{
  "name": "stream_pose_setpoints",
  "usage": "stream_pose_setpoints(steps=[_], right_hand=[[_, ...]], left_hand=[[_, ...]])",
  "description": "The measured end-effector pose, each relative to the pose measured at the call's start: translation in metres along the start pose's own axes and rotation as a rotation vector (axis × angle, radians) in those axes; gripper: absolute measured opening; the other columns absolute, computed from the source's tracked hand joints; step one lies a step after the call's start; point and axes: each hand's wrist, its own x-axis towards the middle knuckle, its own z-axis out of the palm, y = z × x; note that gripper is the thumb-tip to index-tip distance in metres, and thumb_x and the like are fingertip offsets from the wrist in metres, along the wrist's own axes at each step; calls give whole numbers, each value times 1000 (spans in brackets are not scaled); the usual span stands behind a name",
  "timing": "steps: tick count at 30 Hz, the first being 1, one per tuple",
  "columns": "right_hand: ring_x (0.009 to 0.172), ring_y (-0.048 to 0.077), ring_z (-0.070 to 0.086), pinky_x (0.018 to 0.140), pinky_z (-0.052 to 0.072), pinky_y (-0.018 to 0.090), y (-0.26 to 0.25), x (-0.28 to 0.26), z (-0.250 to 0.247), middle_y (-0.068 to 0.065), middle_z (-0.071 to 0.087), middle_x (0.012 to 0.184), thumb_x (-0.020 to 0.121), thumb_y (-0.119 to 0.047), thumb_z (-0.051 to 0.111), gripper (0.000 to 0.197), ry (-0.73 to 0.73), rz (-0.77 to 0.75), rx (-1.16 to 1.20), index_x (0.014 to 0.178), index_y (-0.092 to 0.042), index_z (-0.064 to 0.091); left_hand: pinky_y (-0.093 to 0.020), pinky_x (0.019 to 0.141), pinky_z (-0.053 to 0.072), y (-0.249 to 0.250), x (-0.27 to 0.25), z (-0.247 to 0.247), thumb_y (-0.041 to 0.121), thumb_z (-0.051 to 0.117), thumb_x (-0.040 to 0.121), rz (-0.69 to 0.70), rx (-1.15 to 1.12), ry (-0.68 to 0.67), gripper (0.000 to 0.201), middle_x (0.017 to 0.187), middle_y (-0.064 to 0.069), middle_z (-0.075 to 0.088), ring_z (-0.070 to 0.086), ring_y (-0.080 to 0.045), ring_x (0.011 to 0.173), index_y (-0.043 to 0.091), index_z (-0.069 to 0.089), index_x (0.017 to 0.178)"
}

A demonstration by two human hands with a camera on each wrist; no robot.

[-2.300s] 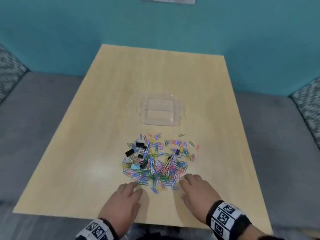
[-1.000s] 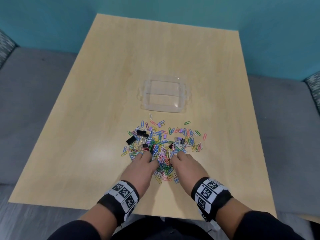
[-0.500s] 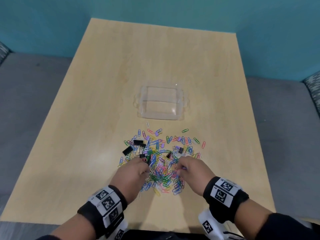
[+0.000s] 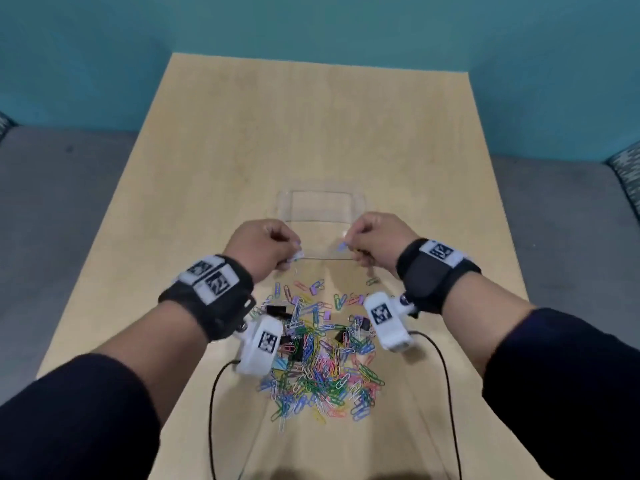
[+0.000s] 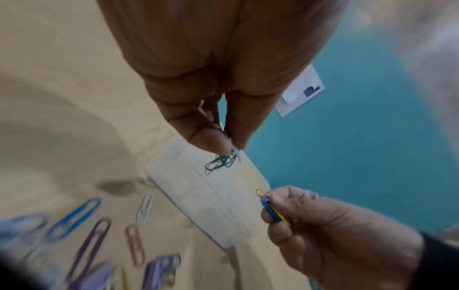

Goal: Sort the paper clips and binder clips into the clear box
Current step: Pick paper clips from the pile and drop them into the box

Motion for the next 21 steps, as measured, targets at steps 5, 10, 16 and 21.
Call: stream_pose_setpoints(steps=[5,10,16,21], right_hand=[[55,26,64,68,60,47,-22,30,15,2,62,64,84,-1,61,22,86,-28,-169,66,-14,61],[76,34,66,78,57,45,-19,14,-2,18,60,86,91,-6,54,12,72,-29,-32,82,-11,61],[101,28,60,87,49,36,58,-31,-42,9,62,118,92,-10,39,36,67,-119,-947,123,-12,59],[140,26,24,113,24,34,99,-57,-30,10,25,154,89,1,41,62,-102,-327,-1232,148,-8,24]], left_hand=[[-39,70,57,14,37,17,0,63,84,24,15,43,17,71,-12,63,61,-24,60,11,66,72],[-46,81,56,1,24,6,2,56,88,30,-64,68,18,85,-7,63,63,-24,70,18,65,91],[-30,83,46,-56,-37,-21,22,54,92,171,594,88,23,107,1,61,59,-14,88,20,65,112],[-31,87,45,-98,-60,-19,18,59,89,205,614,118,22,106,0,58,59,-18,94,16,67,109]])
